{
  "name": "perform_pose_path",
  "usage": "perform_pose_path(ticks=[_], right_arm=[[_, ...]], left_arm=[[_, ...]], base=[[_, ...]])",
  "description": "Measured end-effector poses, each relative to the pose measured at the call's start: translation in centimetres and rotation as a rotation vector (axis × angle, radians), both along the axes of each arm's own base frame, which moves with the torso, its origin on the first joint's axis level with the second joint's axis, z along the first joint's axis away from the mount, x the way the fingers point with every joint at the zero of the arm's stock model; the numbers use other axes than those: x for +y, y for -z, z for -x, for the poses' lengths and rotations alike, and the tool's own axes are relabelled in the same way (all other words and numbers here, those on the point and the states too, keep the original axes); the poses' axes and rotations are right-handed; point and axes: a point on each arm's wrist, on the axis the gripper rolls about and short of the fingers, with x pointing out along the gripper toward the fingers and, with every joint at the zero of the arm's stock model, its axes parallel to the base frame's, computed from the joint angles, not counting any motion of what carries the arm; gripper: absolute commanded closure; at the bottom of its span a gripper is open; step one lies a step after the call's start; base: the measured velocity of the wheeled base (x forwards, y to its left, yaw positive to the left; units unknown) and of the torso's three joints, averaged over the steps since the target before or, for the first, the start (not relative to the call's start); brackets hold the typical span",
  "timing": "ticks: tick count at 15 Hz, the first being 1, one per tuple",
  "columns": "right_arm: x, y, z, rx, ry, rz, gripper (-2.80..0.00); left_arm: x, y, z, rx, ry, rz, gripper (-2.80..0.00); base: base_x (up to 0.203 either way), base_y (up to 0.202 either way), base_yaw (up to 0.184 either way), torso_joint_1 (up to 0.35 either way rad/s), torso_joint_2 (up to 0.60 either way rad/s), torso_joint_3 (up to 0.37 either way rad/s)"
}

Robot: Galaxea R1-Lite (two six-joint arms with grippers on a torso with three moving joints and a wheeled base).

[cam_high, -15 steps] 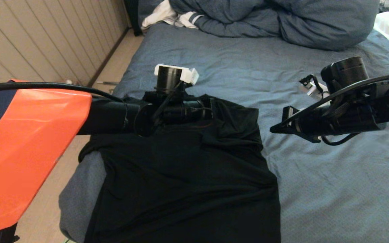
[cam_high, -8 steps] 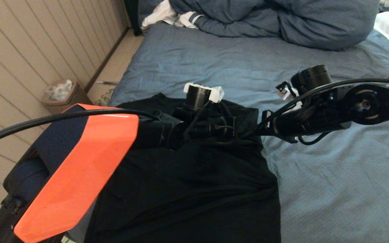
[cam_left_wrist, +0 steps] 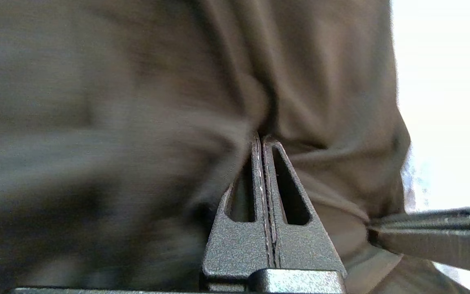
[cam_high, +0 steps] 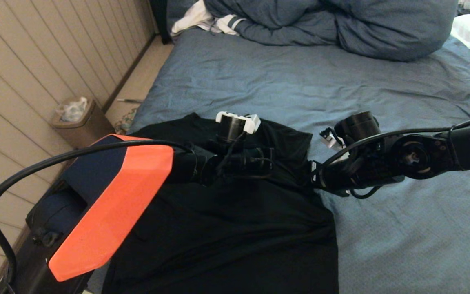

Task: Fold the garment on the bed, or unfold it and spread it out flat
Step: Fold the black T-shirt

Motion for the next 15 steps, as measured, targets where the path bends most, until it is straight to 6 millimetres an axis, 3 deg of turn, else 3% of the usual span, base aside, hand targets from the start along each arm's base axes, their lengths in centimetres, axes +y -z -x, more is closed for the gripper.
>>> perform_pose_path(ticks=[5, 11, 15], right_arm=[[-2.9, 2.8, 0.4, 0.045, 0.062, 0.024, 0.0], [-6.6, 3.5, 0.7, 0.065, 0.132, 0.059, 0.0], [-7.8, 3.4, 1.2, 0.071, 0.143, 0.042, 0.0]], left_arm=[[1.7, -0.8, -1.1, -0.01, -0.05, 0.01, 0.0], [2.3, -1.2, -1.4, -0.017, -0.064, 0.016, 0.0], [3.4, -2.3, -1.5, -0.009, -0.091, 0.038, 0.0]], base=[[0.0, 0.0, 0.0, 0.0, 0.0, 0.0], [0.0, 0.0, 0.0, 0.0, 0.0, 0.0], [0.0, 0.0, 0.0, 0.0, 0.0, 0.0]])
